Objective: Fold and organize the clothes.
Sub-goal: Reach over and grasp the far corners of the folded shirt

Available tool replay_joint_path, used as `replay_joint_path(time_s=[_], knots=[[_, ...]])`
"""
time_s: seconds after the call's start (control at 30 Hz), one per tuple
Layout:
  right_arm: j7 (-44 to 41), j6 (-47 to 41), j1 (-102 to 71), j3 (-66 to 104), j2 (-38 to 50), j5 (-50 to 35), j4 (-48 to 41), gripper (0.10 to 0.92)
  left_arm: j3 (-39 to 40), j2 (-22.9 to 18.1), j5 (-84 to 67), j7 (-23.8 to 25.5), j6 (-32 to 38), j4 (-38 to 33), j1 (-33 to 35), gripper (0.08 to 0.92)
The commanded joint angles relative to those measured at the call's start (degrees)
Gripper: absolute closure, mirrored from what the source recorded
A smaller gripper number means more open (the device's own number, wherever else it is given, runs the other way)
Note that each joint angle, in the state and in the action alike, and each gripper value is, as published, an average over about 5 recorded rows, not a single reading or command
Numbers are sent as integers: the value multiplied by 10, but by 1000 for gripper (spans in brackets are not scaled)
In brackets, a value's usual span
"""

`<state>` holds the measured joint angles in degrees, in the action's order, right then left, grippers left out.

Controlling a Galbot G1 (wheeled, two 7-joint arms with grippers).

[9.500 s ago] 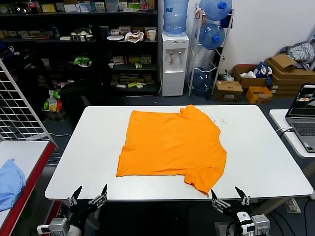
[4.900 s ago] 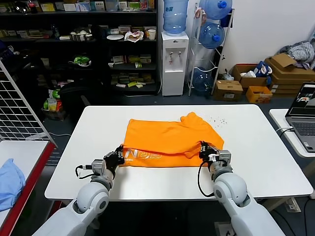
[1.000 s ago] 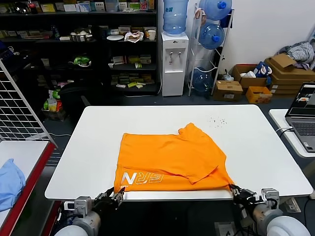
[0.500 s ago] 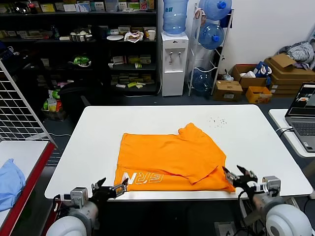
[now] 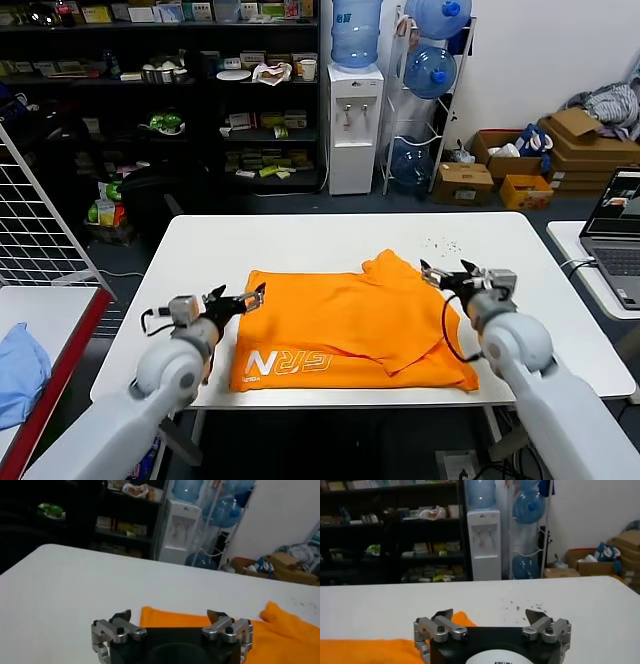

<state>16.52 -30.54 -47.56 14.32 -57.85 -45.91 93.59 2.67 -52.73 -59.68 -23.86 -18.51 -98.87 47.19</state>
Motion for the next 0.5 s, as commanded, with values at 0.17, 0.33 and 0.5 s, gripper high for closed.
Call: replay_joint_path(time_s=[0.17, 0.33, 0.5], knots=[[-9, -45, 191, -100, -75, -1, -232, 104, 95, -84, 3, 86, -5, 296, -204, 79], [-23, -53, 177, -93, -82, 4, -240, 104, 109, -88, 14, 100, -5, 311, -202, 79], [-31, -54, 170, -87, -84, 6, -240, 104, 116, -86, 21, 98, -11, 313, -201, 79]])
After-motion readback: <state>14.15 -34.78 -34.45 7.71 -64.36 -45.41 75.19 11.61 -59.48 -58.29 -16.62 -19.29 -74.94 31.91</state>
